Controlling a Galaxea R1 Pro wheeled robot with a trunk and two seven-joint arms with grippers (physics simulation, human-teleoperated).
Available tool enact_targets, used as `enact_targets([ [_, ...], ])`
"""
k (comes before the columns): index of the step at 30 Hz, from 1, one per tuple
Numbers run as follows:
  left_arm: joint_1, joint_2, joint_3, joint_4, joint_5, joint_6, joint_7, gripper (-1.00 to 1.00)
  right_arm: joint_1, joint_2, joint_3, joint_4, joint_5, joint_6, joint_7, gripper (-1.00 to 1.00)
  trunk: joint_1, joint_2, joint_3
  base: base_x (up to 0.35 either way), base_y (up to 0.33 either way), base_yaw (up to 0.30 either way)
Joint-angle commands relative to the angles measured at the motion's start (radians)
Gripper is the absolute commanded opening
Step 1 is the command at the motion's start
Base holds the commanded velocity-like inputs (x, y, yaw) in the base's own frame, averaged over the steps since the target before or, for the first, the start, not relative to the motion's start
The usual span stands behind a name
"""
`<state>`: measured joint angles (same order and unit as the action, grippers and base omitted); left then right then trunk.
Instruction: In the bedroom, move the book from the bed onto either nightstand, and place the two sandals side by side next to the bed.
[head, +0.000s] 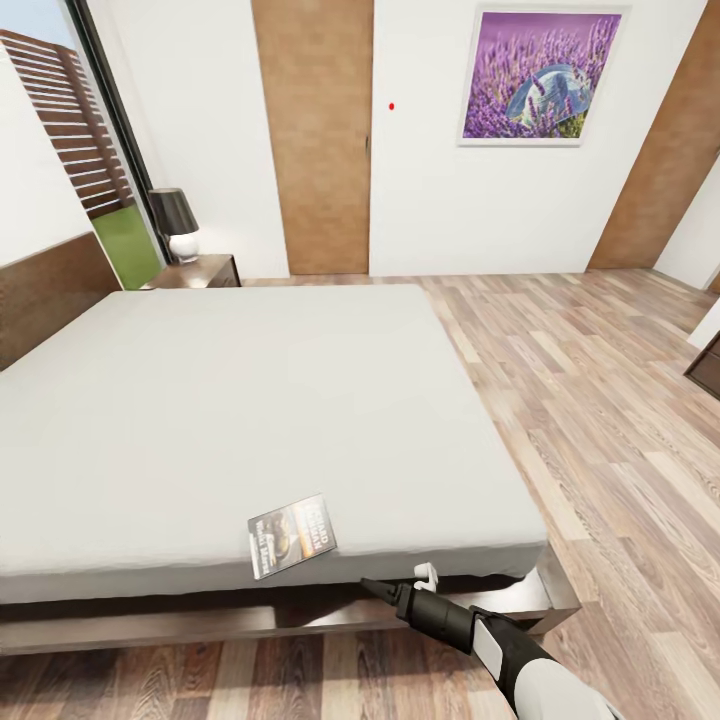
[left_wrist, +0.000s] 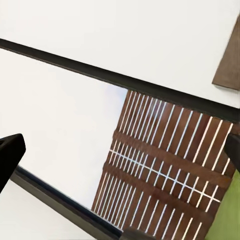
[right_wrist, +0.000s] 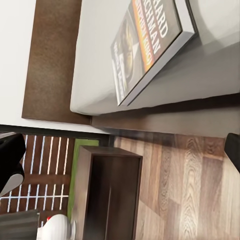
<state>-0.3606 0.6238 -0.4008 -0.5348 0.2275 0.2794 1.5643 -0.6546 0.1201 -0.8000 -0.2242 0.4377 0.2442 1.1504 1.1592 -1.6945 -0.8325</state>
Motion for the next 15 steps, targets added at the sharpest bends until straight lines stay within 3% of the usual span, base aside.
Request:
enact_targets([
  [1,-0.001,0.002,-0.009,-0.001,0.010,0.011,0.007,1.00,0.000,0.001,-0.008,-0.003,0.007,0.010,0.005,1.00,0.000,0.000,-0.001,0.000,0.047,0.000],
  [15,-0.001,0.001,-0.012,-0.001,0.010,0.011,0.007,1.00,0.000,0.001,-0.008,-0.003,0.009,0.009,0.005,1.00,0.000,0.000,-0.001,0.000,0.150,0.000],
])
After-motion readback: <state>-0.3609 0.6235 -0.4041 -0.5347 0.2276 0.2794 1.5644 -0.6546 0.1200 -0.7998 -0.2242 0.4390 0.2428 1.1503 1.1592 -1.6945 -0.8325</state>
